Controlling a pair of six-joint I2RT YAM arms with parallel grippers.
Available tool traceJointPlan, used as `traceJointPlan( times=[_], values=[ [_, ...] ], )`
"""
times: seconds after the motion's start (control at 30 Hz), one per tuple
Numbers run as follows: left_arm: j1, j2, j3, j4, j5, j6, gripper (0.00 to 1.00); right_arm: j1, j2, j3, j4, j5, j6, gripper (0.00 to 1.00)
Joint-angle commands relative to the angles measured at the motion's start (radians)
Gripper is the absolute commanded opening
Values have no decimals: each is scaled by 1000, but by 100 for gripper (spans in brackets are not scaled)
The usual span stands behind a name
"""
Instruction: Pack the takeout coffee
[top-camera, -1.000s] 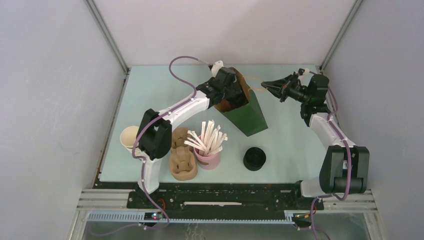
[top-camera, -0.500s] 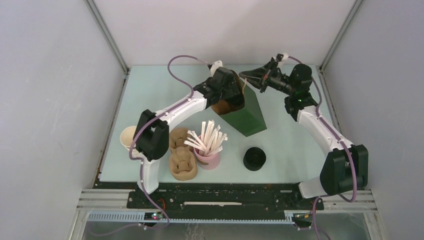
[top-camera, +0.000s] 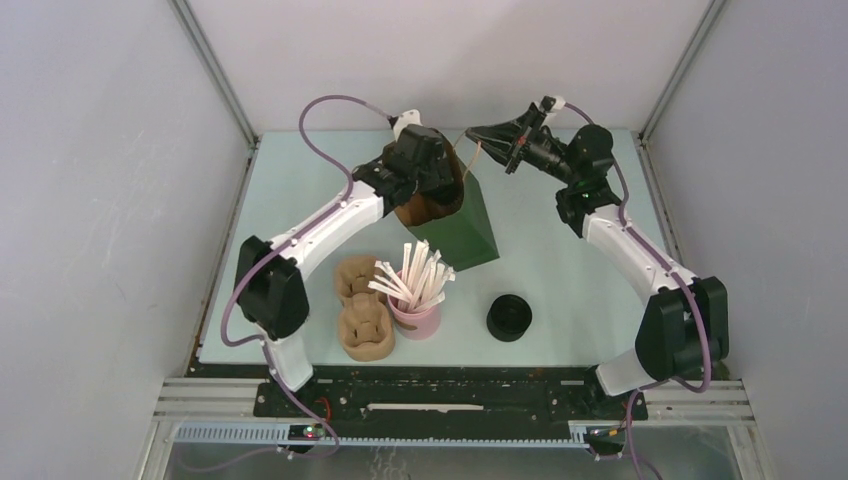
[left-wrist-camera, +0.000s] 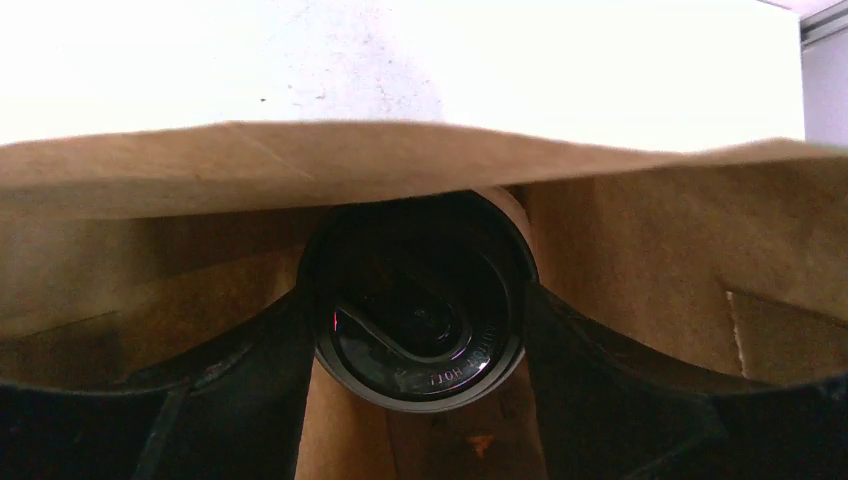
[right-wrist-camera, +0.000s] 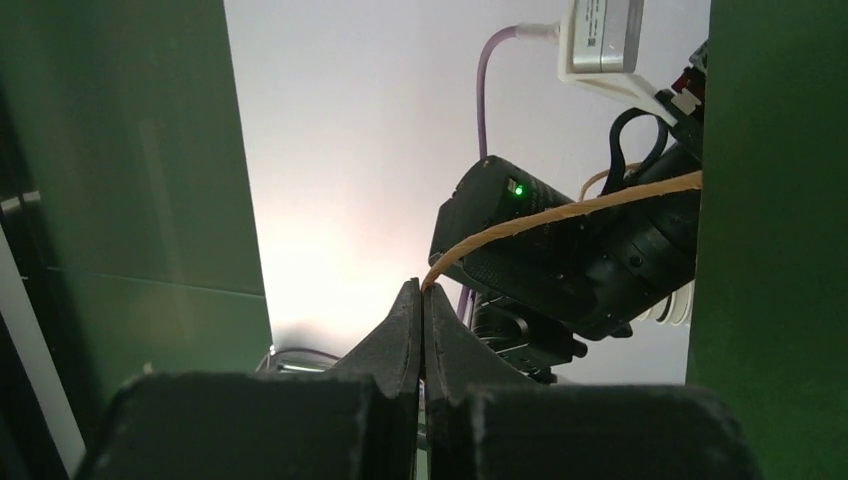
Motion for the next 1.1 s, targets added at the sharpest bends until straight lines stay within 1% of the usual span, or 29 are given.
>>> traceJointPlan(
  times=[0.0,0.17,0.23,0.37,0.5,0.6,0.7,0.77,0.9,1.07],
  values=[
    [5,-12,51,-95,-65,72,23,-38,-30,-13,97,6,8,0],
    [3,42,92,-132,-48,41,23,-109,-74,-127,80,-7,-12,0],
    [-5,77,136,-159,-50,35,23,-142,-94,-182,72,-13,-28,1],
    [-22,165,239,-230,-52,23,25,-224,-117,-244,3,-65,-117,2],
    [-29,234,331,-292,-49,14,28,-274,-134,-258,-99,-113,-220,5],
    [-29,270,361,-322,-39,4,32,-281,-137,-257,-108,-129,-248,6],
    [-29,282,358,-326,-32,8,32,-281,-139,-257,-102,-141,-258,6],
    [-29,288,360,-329,-34,14,37,-281,-142,-257,-97,-149,-261,5],
    [-28,298,362,-338,-21,6,41,-271,-153,-258,-101,-157,-267,5],
    [-30,305,407,-359,-15,32,56,-257,-166,-250,-138,-173,-307,5]
  ],
)
